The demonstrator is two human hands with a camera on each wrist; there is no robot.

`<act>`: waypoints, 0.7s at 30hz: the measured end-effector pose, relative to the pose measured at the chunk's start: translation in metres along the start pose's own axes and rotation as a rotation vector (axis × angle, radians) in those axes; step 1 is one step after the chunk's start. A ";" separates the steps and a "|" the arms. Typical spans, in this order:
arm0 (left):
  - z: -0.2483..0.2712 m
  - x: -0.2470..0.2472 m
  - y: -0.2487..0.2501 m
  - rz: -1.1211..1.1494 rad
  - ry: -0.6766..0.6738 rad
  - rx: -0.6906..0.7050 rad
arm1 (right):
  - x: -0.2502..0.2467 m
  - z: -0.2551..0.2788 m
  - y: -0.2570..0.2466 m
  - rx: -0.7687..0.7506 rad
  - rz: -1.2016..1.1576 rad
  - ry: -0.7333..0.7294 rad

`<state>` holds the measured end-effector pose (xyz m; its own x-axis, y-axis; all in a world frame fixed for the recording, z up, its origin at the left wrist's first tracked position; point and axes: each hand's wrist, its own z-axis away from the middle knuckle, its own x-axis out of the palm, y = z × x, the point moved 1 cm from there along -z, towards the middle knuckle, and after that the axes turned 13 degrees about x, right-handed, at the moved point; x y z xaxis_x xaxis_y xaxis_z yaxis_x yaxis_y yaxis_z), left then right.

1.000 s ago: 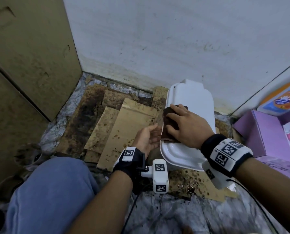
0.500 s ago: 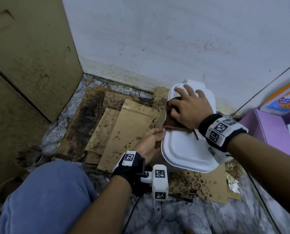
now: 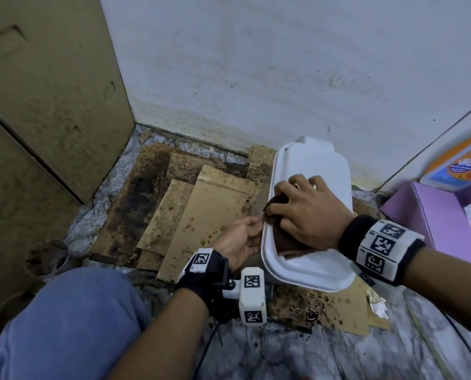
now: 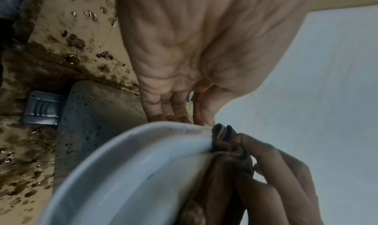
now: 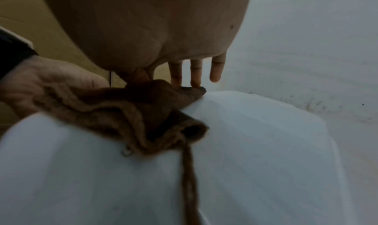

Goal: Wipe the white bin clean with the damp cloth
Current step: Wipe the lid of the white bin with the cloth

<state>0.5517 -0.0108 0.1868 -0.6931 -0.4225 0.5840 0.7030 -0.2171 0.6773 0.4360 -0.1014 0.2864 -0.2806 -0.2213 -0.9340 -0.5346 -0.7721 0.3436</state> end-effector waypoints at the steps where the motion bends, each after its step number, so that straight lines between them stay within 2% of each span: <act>1: 0.001 0.001 0.000 -0.006 -0.004 -0.010 | -0.001 -0.004 0.003 0.016 0.010 0.002; 7: 0.002 -0.001 -0.003 0.002 0.029 -0.046 | -0.005 -0.034 0.014 0.123 0.026 -0.094; 11: -0.001 -0.004 -0.001 0.028 0.046 -0.044 | -0.003 -0.005 -0.006 0.008 -0.081 -0.091; 15: 0.001 -0.002 -0.003 0.014 0.043 -0.046 | -0.001 0.014 -0.015 -0.059 -0.046 -0.030; 18: 0.002 0.001 -0.005 0.003 0.056 -0.055 | -0.003 -0.009 0.002 -0.003 0.027 0.000; 21: 0.001 0.000 -0.005 -0.013 0.068 -0.048 | -0.006 -0.036 0.016 0.064 0.110 -0.048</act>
<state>0.5476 -0.0089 0.1842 -0.6910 -0.4779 0.5424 0.7019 -0.2643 0.6614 0.4582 -0.1339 0.2935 -0.3776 -0.2728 -0.8849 -0.5476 -0.7048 0.4510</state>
